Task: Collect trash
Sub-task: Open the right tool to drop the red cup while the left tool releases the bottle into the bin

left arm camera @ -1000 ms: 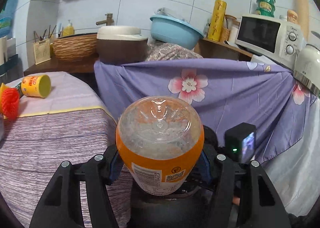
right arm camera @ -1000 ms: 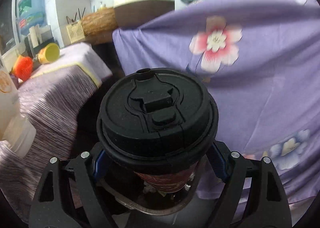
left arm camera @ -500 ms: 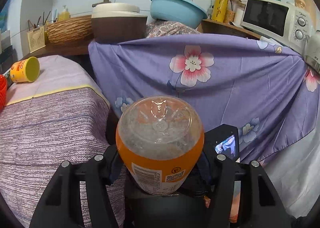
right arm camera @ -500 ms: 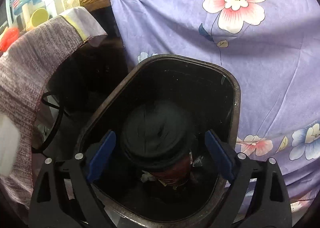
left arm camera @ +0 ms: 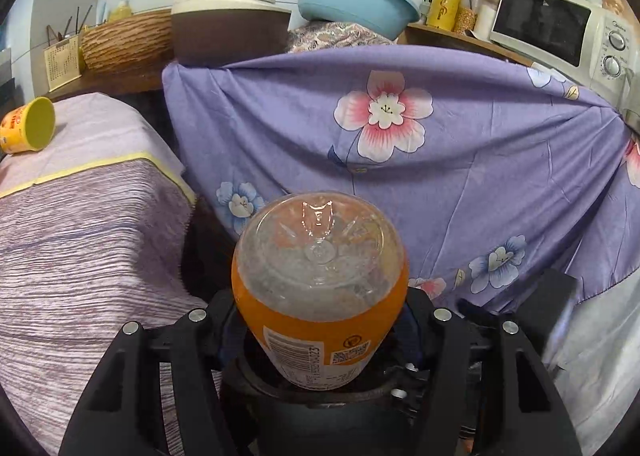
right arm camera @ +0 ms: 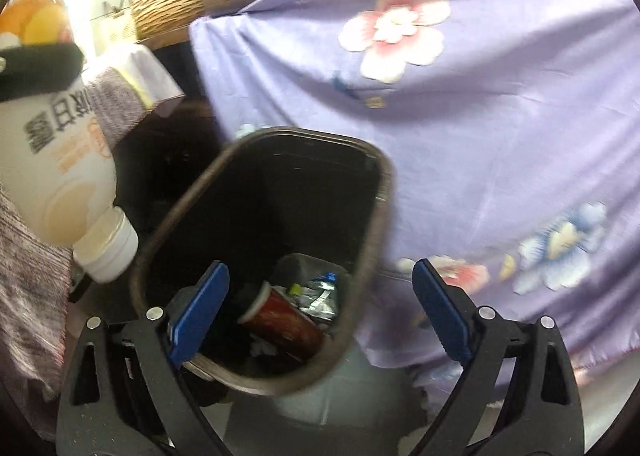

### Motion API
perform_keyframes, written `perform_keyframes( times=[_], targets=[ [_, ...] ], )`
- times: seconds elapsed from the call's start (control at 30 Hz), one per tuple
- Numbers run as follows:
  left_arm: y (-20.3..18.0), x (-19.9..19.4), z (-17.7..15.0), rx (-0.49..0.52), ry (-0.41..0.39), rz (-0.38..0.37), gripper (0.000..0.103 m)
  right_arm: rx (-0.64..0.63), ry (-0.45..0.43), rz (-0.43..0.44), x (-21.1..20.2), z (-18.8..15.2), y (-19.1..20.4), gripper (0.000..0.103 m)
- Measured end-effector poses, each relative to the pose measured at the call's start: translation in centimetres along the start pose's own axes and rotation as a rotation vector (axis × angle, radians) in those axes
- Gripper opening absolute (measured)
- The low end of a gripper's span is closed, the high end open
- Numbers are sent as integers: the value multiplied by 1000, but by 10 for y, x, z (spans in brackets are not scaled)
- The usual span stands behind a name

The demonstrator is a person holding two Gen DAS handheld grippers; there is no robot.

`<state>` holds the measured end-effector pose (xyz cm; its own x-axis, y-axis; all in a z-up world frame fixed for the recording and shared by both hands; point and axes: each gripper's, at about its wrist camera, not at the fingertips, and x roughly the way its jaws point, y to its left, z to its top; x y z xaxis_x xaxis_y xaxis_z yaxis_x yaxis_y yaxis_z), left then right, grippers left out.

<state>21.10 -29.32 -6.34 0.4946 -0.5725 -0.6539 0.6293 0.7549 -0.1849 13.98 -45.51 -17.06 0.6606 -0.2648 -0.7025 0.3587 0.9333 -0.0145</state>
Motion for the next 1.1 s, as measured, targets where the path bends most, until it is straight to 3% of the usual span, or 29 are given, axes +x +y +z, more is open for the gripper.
perform_keyframes(
  times=[0.37, 0.4, 0.5, 0.53, 0.7, 0.93, 1.1],
  targets=[
    [-17, 54, -10, 54, 96, 5, 61, 106, 50, -58, -18, -32, -48, 92],
    [-18, 57, -11, 61, 99, 8, 63, 109, 53, -59, -19, -34, -49, 92],
    [-21, 64, -12, 74, 104, 9, 84, 111, 56, -64, -19, -35, -50, 92],
    [-22, 62, -12, 70, 94, 12, 86, 115, 60, -66, -20, -36, -52, 92],
    [-21, 47, -11, 52, 79, -10, 88, 127, 59, -70, -23, -37, -55, 92],
    [-26, -7, -4, 91, -4, 0, 97, 119, 46, -42, -29, -27, -45, 92],
    [-17, -49, -2, 85, -34, -3, 98, 72, 21, -11, -38, -13, -22, 92]
  ],
)
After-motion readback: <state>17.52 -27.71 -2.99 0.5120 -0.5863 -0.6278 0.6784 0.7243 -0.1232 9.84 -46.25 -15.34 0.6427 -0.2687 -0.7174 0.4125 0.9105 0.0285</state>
